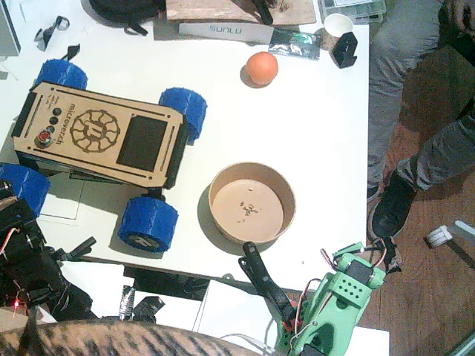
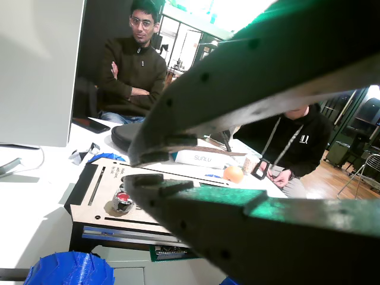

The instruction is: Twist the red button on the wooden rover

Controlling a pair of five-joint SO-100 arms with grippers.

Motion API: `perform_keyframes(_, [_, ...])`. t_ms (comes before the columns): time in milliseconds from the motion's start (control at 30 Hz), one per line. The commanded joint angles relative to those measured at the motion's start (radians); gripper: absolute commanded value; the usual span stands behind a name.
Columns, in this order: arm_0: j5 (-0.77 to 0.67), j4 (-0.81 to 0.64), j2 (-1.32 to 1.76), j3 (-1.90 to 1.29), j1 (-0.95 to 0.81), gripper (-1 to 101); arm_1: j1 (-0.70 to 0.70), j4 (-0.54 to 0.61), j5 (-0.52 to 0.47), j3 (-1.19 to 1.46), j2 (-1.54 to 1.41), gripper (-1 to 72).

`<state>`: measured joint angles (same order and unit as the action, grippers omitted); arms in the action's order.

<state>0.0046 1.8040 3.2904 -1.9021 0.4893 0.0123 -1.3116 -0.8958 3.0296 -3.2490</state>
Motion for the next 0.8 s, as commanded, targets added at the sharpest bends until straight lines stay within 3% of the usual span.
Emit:
perform_keyframes(0, [0.008,0.043,0.095,0.003,0.000,0,0.002,-0.008,-0.009,-0.005,-0.002,2.5])
perform_keyframes(767, [0.012,-0.026,-0.023,0.003,-0.002,0,0.002,-0.008,-0.009,-0.005,-0.002,2.5])
